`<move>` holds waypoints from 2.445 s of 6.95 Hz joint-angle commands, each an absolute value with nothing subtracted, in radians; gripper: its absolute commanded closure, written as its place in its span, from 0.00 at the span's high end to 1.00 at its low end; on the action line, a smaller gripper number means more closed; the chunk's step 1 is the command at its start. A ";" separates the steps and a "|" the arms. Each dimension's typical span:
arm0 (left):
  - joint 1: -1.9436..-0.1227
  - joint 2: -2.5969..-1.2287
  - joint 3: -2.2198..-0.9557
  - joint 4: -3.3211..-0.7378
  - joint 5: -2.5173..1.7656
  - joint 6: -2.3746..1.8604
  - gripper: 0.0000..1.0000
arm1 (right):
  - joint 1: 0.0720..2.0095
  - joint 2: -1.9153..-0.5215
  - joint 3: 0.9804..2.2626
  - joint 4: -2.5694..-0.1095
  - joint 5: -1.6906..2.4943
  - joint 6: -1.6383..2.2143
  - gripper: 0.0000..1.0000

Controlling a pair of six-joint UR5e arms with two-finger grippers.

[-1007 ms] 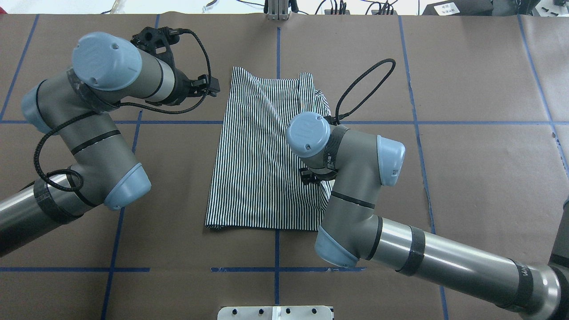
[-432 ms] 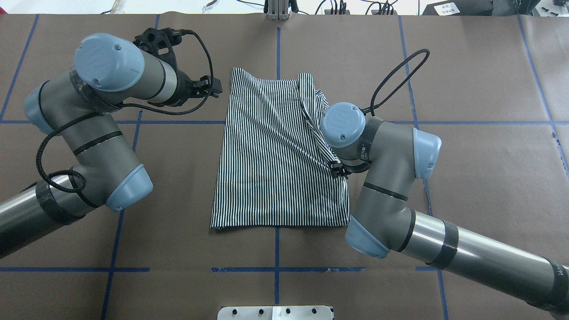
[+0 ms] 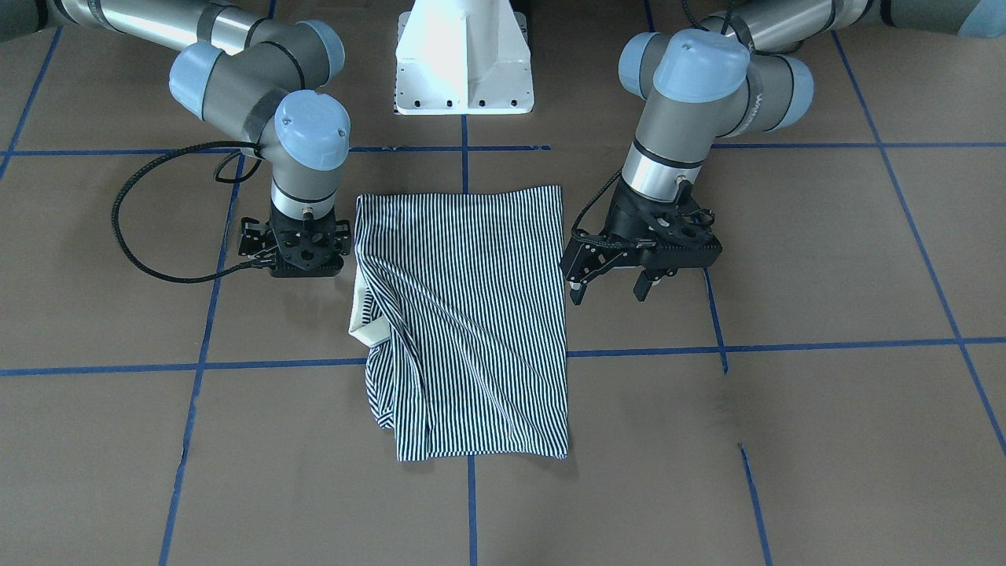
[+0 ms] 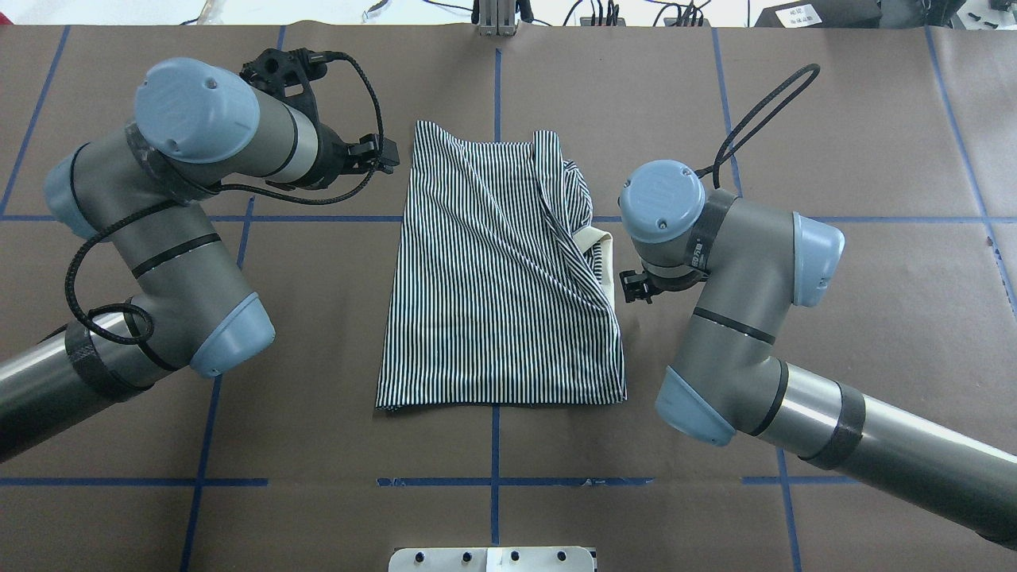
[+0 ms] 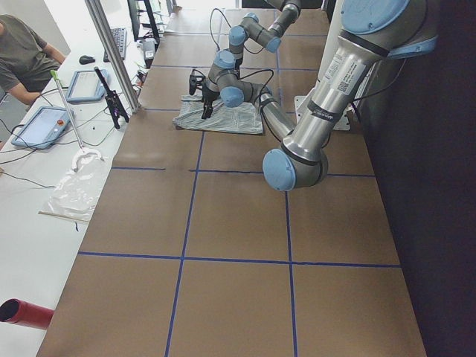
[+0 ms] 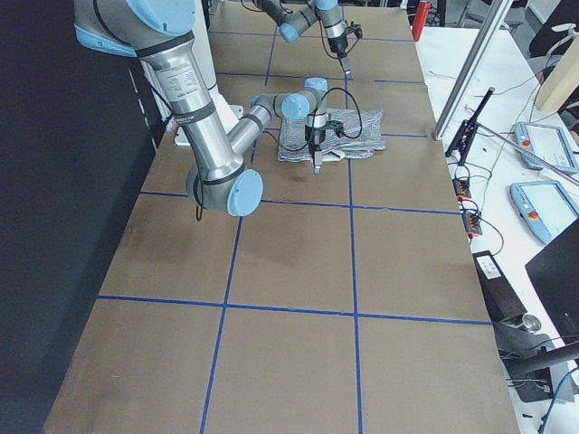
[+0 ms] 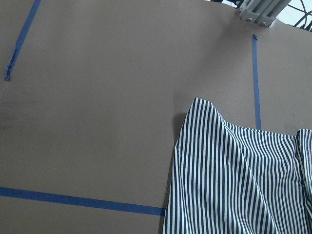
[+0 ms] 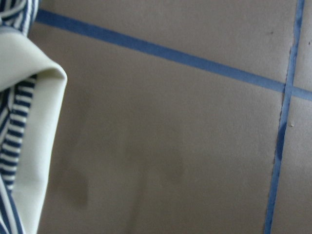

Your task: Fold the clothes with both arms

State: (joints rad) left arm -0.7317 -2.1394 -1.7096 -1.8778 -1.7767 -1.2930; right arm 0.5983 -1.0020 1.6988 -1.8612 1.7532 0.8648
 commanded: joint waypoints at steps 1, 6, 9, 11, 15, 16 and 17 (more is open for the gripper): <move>-0.732 -2.140 -1.716 -1.876 -1.779 -1.289 1.00 | 0.649 -0.845 1.546 -1.775 1.766 0.836 1.00; -0.733 -2.128 -1.710 -1.896 -1.779 -1.281 1.00 | 0.670 -0.716 1.269 -1.364 1.791 0.859 0.89; -0.733 -2.126 -1.707 -1.904 -1.779 -1.281 1.00 | 0.660 -0.730 1.266 -1.362 1.842 0.856 0.73; -0.733 -2.126 -1.698 -1.916 -1.779 -1.279 1.00 | 0.647 -0.735 1.247 -1.362 1.844 0.851 0.60; -0.733 -2.126 -1.667 -1.960 -1.779 -1.279 1.00 | 0.626 -0.742 1.247 -1.362 1.844 0.853 0.37; -0.733 -2.126 -1.667 -1.960 -1.779 -1.279 1.00 | 0.624 -0.744 1.249 -1.362 1.848 0.851 0.31; -0.733 -2.126 -1.667 -1.962 -1.779 -1.279 1.00 | 0.624 -0.742 1.250 -1.362 1.851 0.850 0.26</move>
State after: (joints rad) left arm -0.7332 -2.1261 -1.6677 -1.9606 -1.7794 -1.2793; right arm 0.6254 -0.7425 1.2485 -1.3622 1.8478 0.8515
